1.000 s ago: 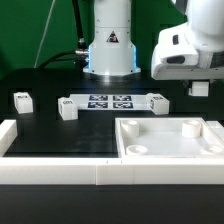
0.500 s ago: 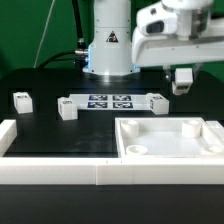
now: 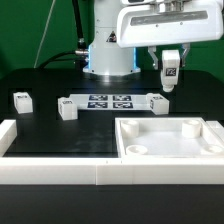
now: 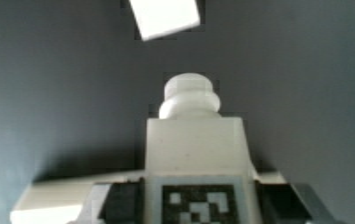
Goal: Assemble one leg
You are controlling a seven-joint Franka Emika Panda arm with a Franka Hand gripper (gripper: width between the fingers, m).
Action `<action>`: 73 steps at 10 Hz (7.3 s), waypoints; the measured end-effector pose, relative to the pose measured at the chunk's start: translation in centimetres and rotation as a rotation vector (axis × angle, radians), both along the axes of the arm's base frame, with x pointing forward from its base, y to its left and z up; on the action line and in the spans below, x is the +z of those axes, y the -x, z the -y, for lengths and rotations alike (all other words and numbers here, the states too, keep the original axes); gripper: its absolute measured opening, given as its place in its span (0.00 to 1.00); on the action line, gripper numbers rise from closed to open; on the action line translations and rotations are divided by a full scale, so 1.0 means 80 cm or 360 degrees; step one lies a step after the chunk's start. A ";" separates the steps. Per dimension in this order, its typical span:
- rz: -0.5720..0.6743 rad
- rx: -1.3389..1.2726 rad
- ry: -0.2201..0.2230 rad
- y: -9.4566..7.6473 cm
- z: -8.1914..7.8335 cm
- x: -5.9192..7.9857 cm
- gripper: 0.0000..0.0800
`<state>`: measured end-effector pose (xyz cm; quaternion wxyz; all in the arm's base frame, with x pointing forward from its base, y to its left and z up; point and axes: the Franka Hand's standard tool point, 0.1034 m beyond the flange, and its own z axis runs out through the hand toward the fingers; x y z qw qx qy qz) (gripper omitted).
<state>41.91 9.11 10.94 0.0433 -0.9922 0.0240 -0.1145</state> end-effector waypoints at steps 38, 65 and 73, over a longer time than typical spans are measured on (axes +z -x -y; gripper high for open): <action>0.0429 0.0096 -0.0016 -0.245 -0.031 -0.056 0.36; -0.0341 0.0016 -0.0137 -0.268 -0.025 -0.035 0.36; -0.0449 -0.1274 -0.0239 -0.264 -0.022 -0.038 0.36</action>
Offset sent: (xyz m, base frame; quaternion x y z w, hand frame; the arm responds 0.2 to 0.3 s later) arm 0.0788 -0.0055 0.0024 -0.0089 0.0179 -0.0674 0.9975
